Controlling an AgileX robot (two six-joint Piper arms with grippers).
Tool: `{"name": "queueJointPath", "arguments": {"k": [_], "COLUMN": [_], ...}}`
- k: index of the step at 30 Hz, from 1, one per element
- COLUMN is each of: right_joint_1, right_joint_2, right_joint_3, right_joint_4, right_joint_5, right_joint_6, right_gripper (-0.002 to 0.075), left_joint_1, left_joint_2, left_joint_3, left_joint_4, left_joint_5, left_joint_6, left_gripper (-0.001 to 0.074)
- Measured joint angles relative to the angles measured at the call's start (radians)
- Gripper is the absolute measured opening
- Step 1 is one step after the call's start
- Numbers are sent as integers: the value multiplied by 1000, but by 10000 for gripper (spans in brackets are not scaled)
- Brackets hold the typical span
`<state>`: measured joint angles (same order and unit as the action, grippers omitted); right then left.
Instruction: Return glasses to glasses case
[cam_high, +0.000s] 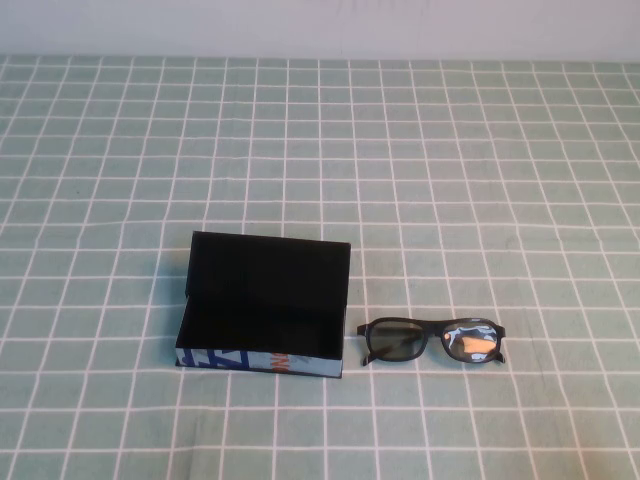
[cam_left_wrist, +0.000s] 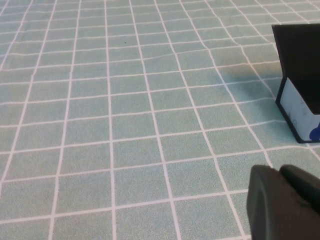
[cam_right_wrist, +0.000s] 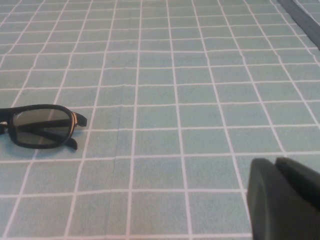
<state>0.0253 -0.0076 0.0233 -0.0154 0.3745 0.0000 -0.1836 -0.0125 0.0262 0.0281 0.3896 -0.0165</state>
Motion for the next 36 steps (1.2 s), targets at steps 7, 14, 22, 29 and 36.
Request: {"name": "queueJointPath", "arguments": {"k": [7,14,22,29,36], "right_joint_1": [0,0,0,0,0], "right_joint_2": [0,0,0,0,0], "right_joint_3": [0,0,0,0,3], "right_joint_4": [0,0,0,2,2], "right_joint_5": [0,0,0,-8,-192], "right_joint_6": [0,0,0,0,0], "right_gripper": [-11,-11,-11,-11,-11], "left_joint_1": [0,0,0,0,0], "left_joint_2": [0,0,0,0,0], "left_joint_3": [0,0,0,0,0], "left_joint_4": [0,0,24,33,34], "left_joint_5": [0,0,0,-18,-156], "left_joint_6": [0,0,4,4,4], "left_gripper": [-1,-1,-1,-1,-1]}}
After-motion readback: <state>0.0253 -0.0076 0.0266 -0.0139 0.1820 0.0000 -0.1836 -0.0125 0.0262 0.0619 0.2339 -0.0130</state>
